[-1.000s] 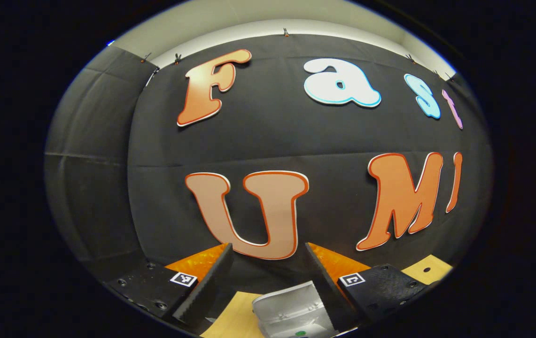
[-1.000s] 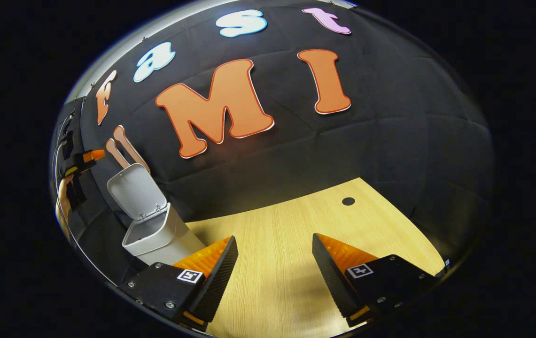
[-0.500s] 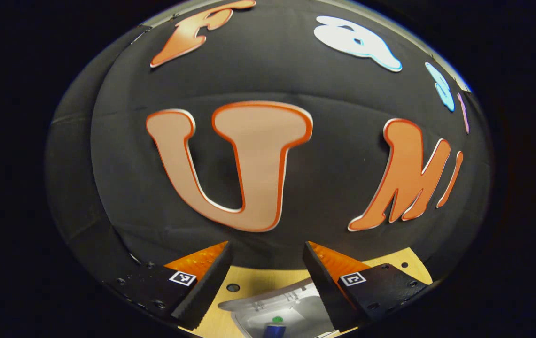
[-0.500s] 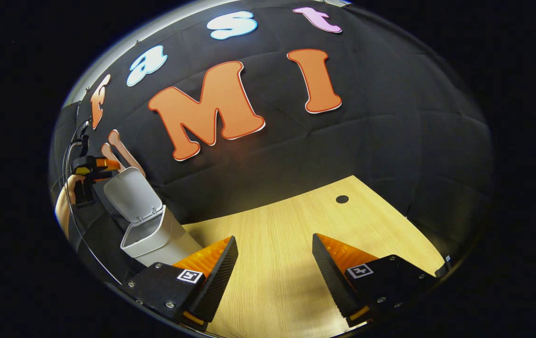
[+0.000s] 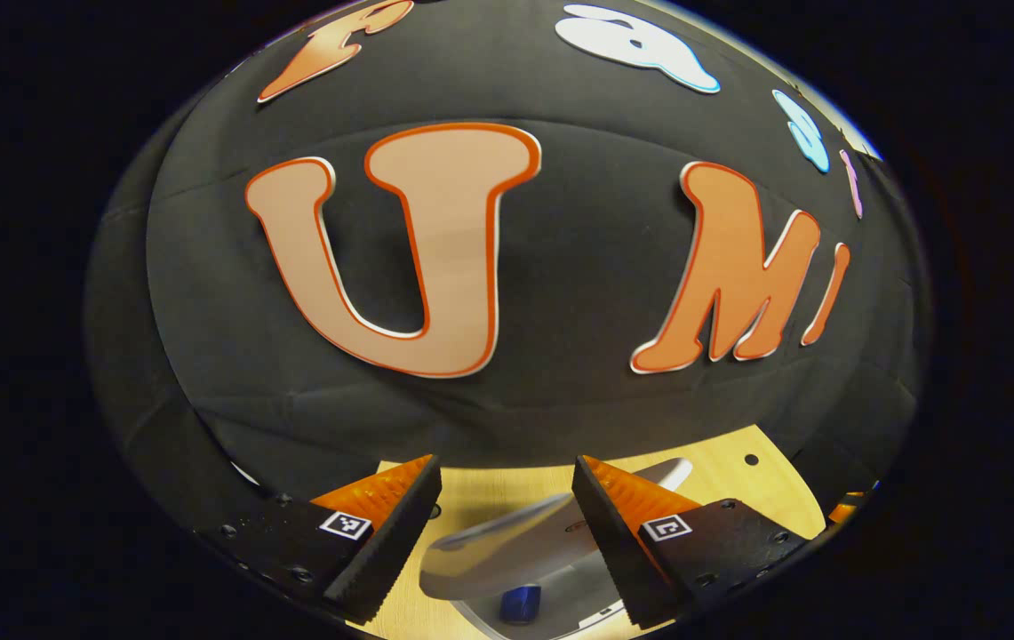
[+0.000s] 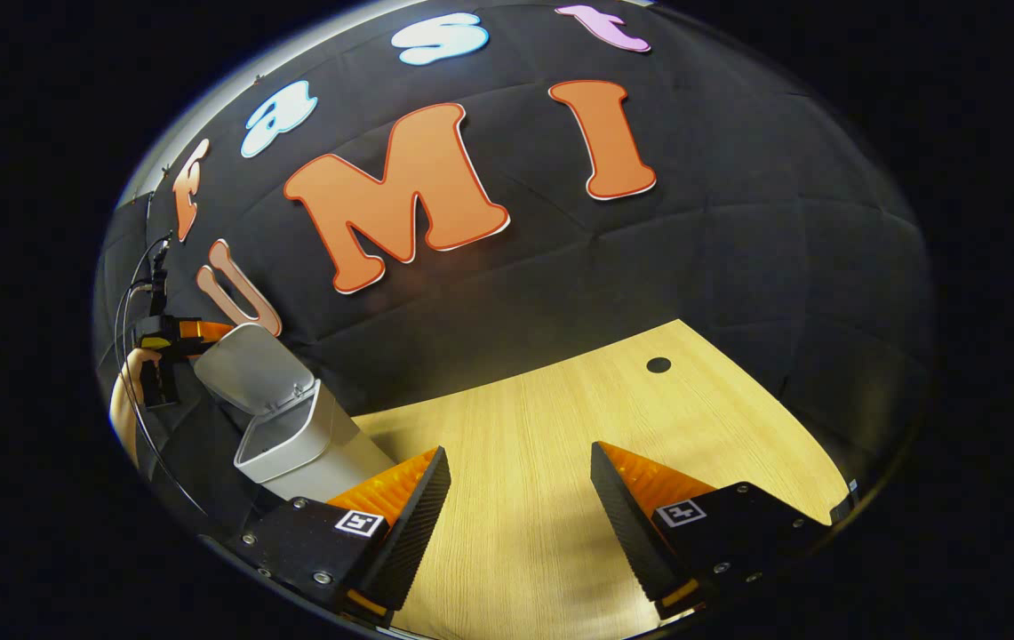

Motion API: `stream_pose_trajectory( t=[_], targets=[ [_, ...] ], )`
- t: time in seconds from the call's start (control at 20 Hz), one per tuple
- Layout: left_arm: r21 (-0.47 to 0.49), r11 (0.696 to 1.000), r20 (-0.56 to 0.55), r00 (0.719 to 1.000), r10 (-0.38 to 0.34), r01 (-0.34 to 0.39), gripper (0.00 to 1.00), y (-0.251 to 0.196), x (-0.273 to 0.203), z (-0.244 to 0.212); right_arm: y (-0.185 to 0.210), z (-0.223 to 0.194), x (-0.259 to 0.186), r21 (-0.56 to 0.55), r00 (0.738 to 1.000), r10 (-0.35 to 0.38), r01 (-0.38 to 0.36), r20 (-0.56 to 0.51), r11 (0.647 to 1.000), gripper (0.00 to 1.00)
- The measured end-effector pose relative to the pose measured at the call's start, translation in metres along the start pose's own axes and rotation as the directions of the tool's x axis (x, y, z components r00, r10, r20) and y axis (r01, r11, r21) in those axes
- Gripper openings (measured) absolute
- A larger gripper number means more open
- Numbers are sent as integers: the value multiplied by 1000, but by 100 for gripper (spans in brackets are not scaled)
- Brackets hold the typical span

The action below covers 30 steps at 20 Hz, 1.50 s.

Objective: Press the lid of the desktop garbage bin to open it, pick up the crumpled paper on the desktop and throw it into the bin, then pick up the pop can on the desktop and drop it into the bin, and finally close the garbage bin lid.

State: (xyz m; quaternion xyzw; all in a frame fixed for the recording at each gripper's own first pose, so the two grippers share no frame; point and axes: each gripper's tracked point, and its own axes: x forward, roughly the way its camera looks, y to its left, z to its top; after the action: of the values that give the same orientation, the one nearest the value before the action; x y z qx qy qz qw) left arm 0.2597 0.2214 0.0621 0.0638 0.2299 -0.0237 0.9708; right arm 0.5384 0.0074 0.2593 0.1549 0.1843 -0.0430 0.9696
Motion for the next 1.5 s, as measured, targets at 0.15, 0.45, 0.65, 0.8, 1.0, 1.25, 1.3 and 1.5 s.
stream_pose_trajectory(
  t=[0.15, 0.45, 0.65, 0.8, 1.0, 1.25, 1.3, 1.5],
  targets=[
    [28, 999, -54, 998, -23, 24, 95, -10, -6, -32, 5, -1, -1, -16, 1000, 21, -21, -11, 1000, 95],
    [35, 998, -122, 992, -46, 51, 95, -30, -10, -88, 7, -8, -4, -41, 998, 43, -45, -34, 998, 95],
    [58, 997, -157, 987, -41, 51, 94, -38, -7, -120, 6, -12, -7, -56, 998, 51, -53, -48, 997, 95],
    [92, 995, -192, 981, -32, 50, 95, -45, -7, -143, 2, -14, -9, -64, 997, 48, -52, -54, 997, 95],
    [247, 968, -237, 971, 22, 39, 94, -49, -9, -163, 0, -16, -7, -56, 996, 53, -57, -69, 997, 95],
    [354, 935, -222, 972, 77, 7, 95, -48, -8, -164, 2, -23, -6, -72, 995, 61, -67, -84, 995, 95],
    [330, 944, -235, 969, 73, 9, 94, -48, -6, -168, 3, -25, -4, -73, 994, 60, -67, -92, 995, 95],
    [170, 985, -226, 974, 16, 23, 94, -47, -9, -173, 4, -27, -4, -78, 993, 65, -73, -102, 994, 95]
  ],
)
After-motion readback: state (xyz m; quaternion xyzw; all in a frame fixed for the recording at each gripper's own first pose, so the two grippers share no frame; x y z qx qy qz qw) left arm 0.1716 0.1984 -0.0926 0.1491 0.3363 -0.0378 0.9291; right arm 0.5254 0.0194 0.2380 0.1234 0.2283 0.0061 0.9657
